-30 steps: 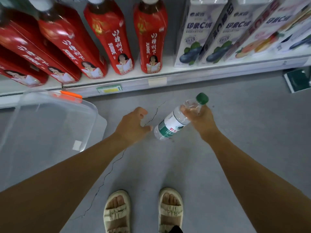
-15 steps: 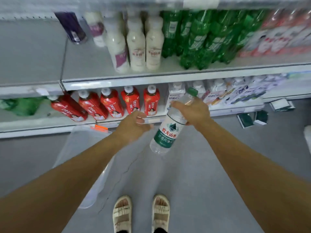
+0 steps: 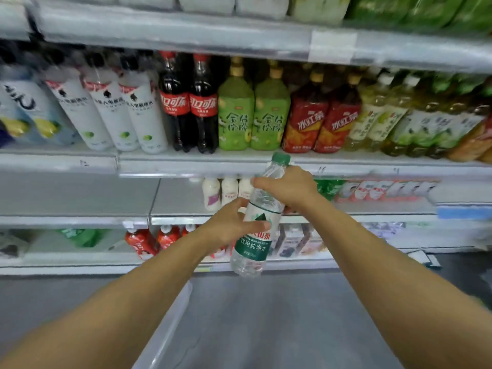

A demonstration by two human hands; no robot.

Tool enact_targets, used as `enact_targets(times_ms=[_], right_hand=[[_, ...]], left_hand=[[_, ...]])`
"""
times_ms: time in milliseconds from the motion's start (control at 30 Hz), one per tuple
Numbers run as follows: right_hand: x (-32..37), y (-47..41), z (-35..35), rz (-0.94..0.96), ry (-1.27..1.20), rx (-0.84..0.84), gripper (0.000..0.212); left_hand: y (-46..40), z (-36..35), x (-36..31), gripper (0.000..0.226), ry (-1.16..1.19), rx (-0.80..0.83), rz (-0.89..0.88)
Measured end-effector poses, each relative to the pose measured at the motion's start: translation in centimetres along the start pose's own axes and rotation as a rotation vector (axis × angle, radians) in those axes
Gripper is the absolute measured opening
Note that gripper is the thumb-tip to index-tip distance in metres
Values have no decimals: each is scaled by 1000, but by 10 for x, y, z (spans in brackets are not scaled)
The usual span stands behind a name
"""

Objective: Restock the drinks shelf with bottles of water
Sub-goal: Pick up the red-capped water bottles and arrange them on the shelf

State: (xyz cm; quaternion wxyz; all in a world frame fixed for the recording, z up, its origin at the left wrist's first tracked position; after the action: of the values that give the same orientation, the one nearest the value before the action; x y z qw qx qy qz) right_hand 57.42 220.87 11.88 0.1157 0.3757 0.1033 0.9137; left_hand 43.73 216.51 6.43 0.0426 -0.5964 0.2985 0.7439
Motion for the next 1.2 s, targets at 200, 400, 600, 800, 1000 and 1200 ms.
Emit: enact_targets(times_ms=[200,400,600,800,1000,1200], right_hand=[[78,33,52,144,48,-56,65],[166,84,104,470,51,46,41],[247,124,145,725,-26,77,80],[325,153,162,866,-33,53,89],[401,177,172,976,-50,-33,58],[478,179,187,988,-122,-160,57]], left_hand=[[41,20,-74,52,-16,-118,-129],[91,51,-147,50,25,-199,-282],[146,86,-220,40,-4,-283,-449],[195,136,-273,52,-76,-342,-496],[226,188,-322,53,-195,-373,-551],[266,264,-365,69,-393,-485,-571]])
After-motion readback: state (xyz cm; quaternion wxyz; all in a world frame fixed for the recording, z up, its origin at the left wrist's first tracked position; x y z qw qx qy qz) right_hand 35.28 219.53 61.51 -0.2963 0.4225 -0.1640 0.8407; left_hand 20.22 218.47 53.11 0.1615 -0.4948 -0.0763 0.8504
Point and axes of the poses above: each hand's wrist, its own y-axis away from the middle knuckle, its own z-axis out of the back of the hand, x = y × z, the point moved 7 cm from there along -y, towards the middle knuckle, and after that the axes turned 4 degrees about x, right-handed, at the moved point
